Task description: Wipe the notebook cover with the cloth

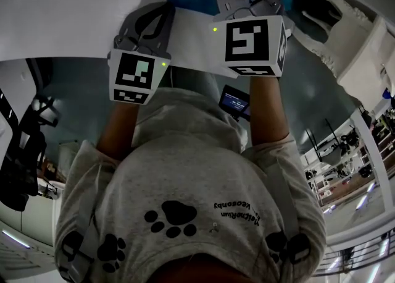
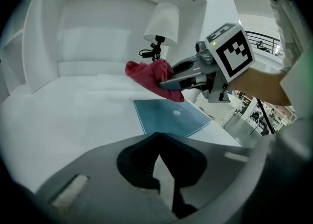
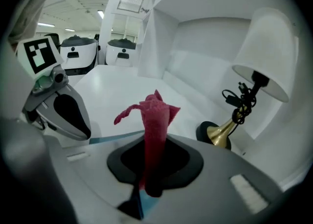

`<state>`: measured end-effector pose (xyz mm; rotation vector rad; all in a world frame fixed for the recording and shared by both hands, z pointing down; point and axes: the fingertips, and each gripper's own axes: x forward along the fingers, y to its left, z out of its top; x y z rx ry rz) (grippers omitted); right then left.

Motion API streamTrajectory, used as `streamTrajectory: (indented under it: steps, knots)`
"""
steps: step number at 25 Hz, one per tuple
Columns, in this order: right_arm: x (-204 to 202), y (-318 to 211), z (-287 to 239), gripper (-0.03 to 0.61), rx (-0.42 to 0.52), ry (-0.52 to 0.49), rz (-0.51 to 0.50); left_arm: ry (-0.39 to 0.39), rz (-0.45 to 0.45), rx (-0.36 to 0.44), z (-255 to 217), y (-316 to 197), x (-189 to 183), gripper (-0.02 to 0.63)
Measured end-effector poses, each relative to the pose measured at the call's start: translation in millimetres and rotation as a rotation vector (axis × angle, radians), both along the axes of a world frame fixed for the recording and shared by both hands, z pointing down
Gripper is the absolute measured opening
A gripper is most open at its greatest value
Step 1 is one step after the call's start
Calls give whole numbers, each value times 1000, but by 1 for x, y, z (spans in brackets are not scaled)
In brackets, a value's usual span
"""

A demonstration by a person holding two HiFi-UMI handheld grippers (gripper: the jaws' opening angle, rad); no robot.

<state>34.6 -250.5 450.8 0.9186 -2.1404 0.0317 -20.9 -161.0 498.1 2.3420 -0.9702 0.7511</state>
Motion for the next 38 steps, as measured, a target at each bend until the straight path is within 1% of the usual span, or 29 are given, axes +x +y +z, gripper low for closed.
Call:
streamTrajectory:
  steps: [3,8,13,15,20,22,25,28,34,38]
  knots:
    - [2,-1,15,48,-45,85,-6,-11,-1,-26,7,-1,0,-2]
    - [-6,-5,32,48,-83,217,-76,-32,0,-49,13,-3,-1,-2]
    - [-13,1,55,46,-189,311,-139,-46,10,-73,17,0,-1,-2]
    - [-13,2,60,46,-215,324,-148,-50,14,-81,17,1,-1,-2]
    - [-11,3,61,43,-259,302,-161,-22,13,-110,18,2,-1,-2]
    - [-6,4,62,43,-274,305,-166,-23,6,-108,18,2,-2,-2]
    - [9,6,61,43,-294,319,-153,-26,3,-103,17,0,-5,-2]
    - [36,10,61,43,-313,323,-122,-27,1,-102,17,0,-5,-2]
    - [93,24,63,43,-331,342,-33,-35,4,-97,18,0,-4,-2]
    - [123,32,64,43,-351,358,24,-41,-2,-94,18,0,-4,-2]
